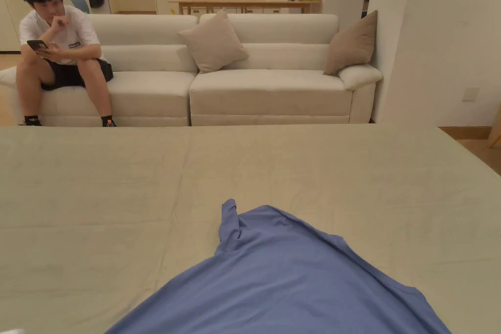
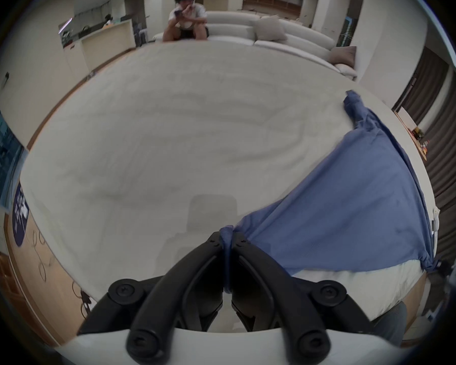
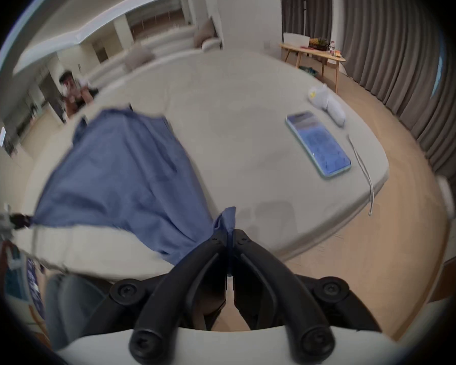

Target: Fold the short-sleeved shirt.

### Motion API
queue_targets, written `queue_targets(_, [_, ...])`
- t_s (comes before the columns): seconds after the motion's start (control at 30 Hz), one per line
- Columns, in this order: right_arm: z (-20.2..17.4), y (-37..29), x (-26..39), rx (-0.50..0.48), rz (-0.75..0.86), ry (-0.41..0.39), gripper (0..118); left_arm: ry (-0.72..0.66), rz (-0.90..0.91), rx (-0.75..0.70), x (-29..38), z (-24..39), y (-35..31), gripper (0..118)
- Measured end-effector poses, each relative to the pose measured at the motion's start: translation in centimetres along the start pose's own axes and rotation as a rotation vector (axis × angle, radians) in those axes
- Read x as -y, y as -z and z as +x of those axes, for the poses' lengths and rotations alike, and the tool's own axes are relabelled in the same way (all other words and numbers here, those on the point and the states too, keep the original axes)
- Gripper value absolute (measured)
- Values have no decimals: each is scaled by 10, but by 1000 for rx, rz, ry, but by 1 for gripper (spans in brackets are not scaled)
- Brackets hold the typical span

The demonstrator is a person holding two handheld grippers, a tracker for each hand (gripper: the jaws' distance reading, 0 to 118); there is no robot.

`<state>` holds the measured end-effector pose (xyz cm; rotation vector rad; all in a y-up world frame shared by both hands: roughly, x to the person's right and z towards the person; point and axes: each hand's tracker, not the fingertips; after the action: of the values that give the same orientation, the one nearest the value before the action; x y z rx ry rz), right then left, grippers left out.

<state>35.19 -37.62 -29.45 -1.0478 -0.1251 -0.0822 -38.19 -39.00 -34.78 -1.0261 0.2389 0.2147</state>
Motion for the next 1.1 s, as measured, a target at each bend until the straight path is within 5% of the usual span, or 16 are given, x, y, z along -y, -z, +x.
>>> queue_targets(0.13, [-1,0,-6,-13,-13,0,9,-5,29,14,1,-9,21,8])
queue_targets(0.27, [-4,-56,-37,35,207,-42,87,-43,105,40,-18,-12,-13,108])
queue_targets(0.33, [-12,-99,-55,-54,396,-16,107,-87,248,82,-34,-13,-50,108])
queue_targets(0.47, [-43,-162,-89,-136,661,12,110,-126,485,107,-44,-5,-136,108])
queue_targets(0.53, [-63,-178,-102,-231,660,-8,104,-132,507,134,-32,4,-175,106])
queue_targets(0.57, [-73,-182,-105,-273,681,-4,77,-126,537,169,-26,5,-186,93])
queue_targets(0.6, [-81,-184,-105,-299,712,3,41,-126,580,161,-17,8,-195,65])
queue_targets(0.63, [-89,-185,-107,-296,706,-20,4,-103,581,122,-11,9,-200,23])
queue_targets(0.67, [-99,-185,-107,-288,702,-45,0,-95,546,103,-8,9,-200,0])
queue_targets(0.73, [-115,-183,-108,-289,718,-131,0,-103,467,121,-3,0,-198,0])
queue_targets(0.87, [-111,-167,-119,-374,672,-108,0,-170,350,129,0,-21,-162,0])
queue_targets(0.97, [-115,-159,-124,-380,677,-121,0,-354,219,303,-2,-51,-112,1])
queue_targets(1.0, [-119,-157,-125,-358,669,-133,0,-379,179,285,-3,-58,-97,24])
queue_targets(1.03, [-120,-154,-126,-345,664,-131,0,-385,181,236,-2,-60,-81,24])
queue_targets(1.07, [-119,-150,-128,-358,641,-135,0,-363,164,130,-5,-61,-67,39])
queue_targets(1.1, [-120,-146,-128,-369,634,-130,0,-316,112,82,-5,-64,-49,88])
